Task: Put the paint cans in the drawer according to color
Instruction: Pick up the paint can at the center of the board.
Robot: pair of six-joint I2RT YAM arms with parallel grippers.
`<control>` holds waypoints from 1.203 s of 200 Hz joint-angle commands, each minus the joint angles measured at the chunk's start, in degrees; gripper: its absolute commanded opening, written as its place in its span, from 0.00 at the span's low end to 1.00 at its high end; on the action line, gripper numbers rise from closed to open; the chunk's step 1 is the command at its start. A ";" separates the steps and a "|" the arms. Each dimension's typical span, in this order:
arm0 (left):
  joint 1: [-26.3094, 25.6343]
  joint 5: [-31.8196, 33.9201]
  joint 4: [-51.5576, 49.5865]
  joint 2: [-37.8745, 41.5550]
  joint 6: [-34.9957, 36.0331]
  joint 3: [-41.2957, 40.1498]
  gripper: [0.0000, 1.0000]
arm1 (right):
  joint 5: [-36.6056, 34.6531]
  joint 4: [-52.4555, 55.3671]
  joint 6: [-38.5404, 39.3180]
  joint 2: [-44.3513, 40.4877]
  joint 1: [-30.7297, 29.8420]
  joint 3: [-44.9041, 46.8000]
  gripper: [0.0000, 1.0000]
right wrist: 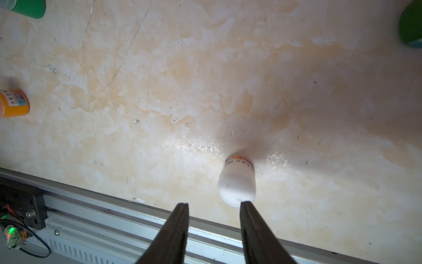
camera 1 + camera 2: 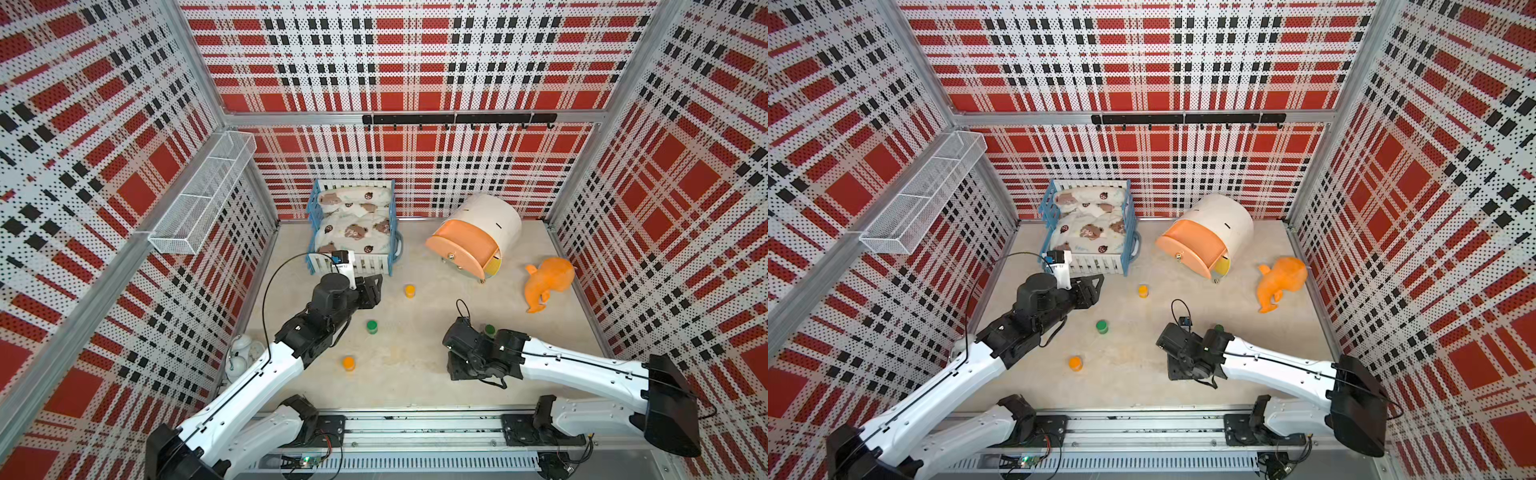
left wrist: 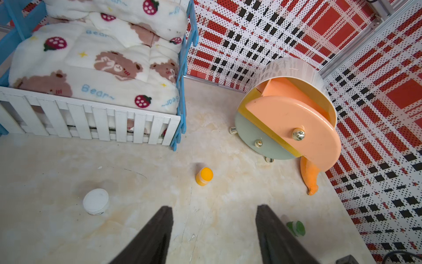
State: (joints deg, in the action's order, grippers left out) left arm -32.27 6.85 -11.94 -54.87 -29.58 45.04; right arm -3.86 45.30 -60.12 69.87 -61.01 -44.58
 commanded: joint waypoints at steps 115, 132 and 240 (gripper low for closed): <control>0.27 -0.45 0.08 -0.25 0.32 -0.73 0.64 | -0.18 0.92 -0.58 7.45 -0.37 -0.58 0.56; 0.28 -0.48 0.12 -0.50 0.40 -0.61 0.64 | -0.46 1.17 -0.71 7.96 -0.27 -0.82 0.55; 0.23 -0.91 0.72 -1.27 0.40 -0.26 0.64 | 0.69 2.16 1.83 10.73 2.38 -2.07 0.38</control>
State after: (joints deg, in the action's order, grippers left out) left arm -32.27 6.44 -12.03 -55.68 -29.58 44.99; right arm -3.16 46.46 -59.42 80.16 -59.42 -45.17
